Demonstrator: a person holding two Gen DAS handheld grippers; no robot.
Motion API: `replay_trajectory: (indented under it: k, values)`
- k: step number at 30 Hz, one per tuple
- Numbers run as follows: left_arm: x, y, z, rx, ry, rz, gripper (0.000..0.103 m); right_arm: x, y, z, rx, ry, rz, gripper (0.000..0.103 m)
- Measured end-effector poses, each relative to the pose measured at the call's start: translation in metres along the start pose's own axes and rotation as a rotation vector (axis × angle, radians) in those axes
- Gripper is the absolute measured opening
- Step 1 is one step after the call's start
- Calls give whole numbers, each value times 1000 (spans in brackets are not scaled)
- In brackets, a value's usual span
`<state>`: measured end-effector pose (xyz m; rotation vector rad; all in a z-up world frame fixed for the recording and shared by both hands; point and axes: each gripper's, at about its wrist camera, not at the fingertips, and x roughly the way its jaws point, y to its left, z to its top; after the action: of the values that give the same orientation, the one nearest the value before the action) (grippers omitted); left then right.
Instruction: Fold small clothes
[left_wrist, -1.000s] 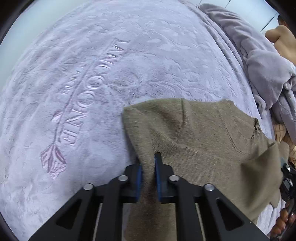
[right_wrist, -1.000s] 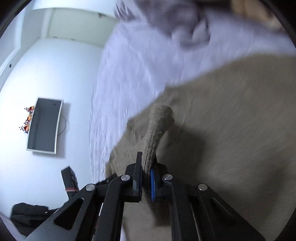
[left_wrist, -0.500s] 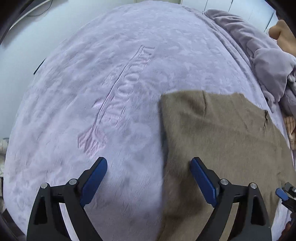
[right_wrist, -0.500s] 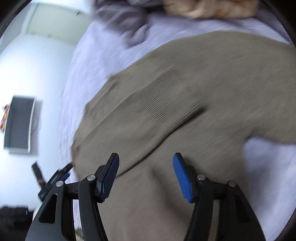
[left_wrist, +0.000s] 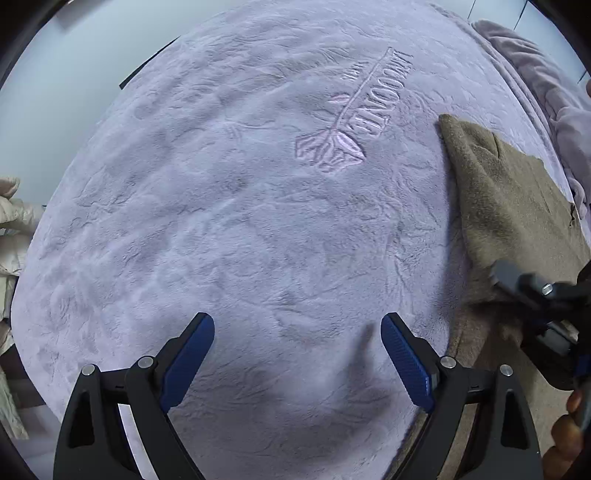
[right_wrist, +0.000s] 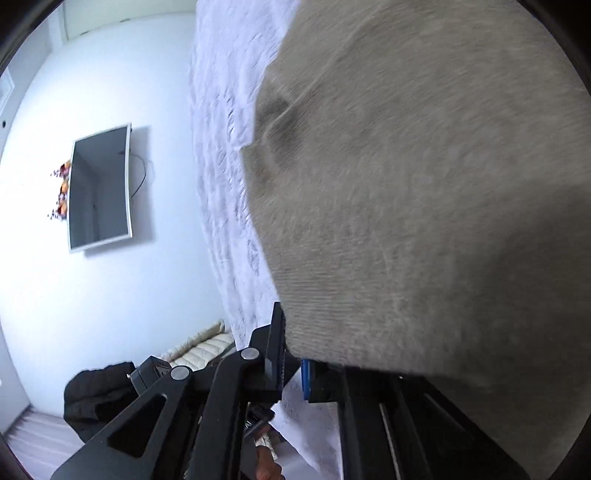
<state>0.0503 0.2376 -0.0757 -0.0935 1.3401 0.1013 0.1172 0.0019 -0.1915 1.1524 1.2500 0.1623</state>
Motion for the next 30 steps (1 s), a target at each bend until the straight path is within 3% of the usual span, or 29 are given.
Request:
replay_trajectory:
  k: [2, 4, 7, 8, 11, 13, 16, 19, 21, 23, 25, 26, 27, 30]
  values:
    - [-1, 4, -2, 2, 7, -26, 92, 18, 2, -5, -55, 58, -119, 7]
    - [-3, 7, -3, 9, -7, -35, 92, 22, -1, -11, -54, 106, -164, 7]
    - [-10, 5, -2, 31, -44, -67, 92, 10, 20, -21, -161, 133, -212, 14]
    - [-12, 4, -2, 39, -56, -81, 92, 0, 31, -23, -212, 119, -208, 20]
    - [-10, -12, 5, 65, -60, -90, 92, -18, 56, -8, -291, 23, -245, 20]
    - [-9, -21, 5, 86, -61, -86, 92, -13, 71, 22, -308, -45, -303, 20]
    - [-11, -34, 1, 116, -60, -91, 92, 13, 74, 68, -336, -68, -434, 20]
    - [-11, -52, -1, 152, -41, -88, 92, 26, 68, 90, -339, -97, -512, 18]
    - [-12, -59, -6, 166, -27, -96, 92, 10, 73, 96, -323, -192, -556, 18]
    - [-15, -67, -11, 183, -23, -98, 92, -17, 72, 97, -273, -250, -544, 18]
    - [-21, -78, -15, 206, -22, -105, 92, -39, 68, 91, -248, -242, -506, 32]
    - [-23, -82, -16, 213, -20, -111, 92, -51, 62, 84, -249, -227, -508, 57]
    - [-28, -90, -19, 228, -18, -122, 92, -65, 54, 72, -253, -215, -507, 71]
    - [-32, -118, -23, 278, -12, -139, 92, -108, 20, 42, -206, -173, -503, 71]
